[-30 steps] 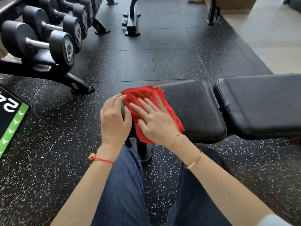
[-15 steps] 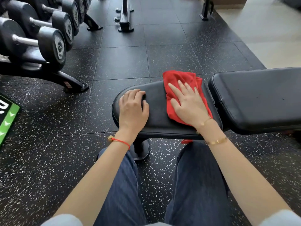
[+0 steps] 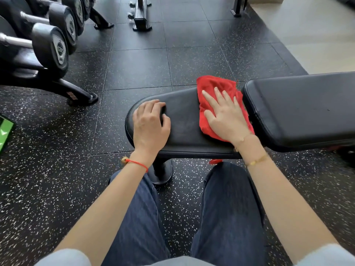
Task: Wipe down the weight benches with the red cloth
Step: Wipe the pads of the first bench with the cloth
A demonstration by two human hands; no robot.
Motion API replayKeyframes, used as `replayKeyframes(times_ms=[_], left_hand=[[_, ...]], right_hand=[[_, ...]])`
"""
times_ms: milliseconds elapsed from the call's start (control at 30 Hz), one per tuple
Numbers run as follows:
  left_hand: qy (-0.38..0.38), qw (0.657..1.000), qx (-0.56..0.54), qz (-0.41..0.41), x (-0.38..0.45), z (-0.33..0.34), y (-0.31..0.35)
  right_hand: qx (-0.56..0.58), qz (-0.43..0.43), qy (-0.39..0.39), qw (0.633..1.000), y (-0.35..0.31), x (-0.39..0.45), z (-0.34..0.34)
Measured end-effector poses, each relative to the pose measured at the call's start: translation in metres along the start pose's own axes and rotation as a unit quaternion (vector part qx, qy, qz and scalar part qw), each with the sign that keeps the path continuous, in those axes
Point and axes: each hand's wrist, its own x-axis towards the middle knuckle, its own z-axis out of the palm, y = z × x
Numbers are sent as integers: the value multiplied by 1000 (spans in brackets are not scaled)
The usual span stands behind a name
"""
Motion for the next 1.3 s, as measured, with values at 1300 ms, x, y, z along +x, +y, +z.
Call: replayKeyframes(times_ms=[1300], left_hand=[[15, 1000, -23, 10, 0, 0, -5]], right_hand=[[49, -85, 6, 995, -12, -45, 6]])
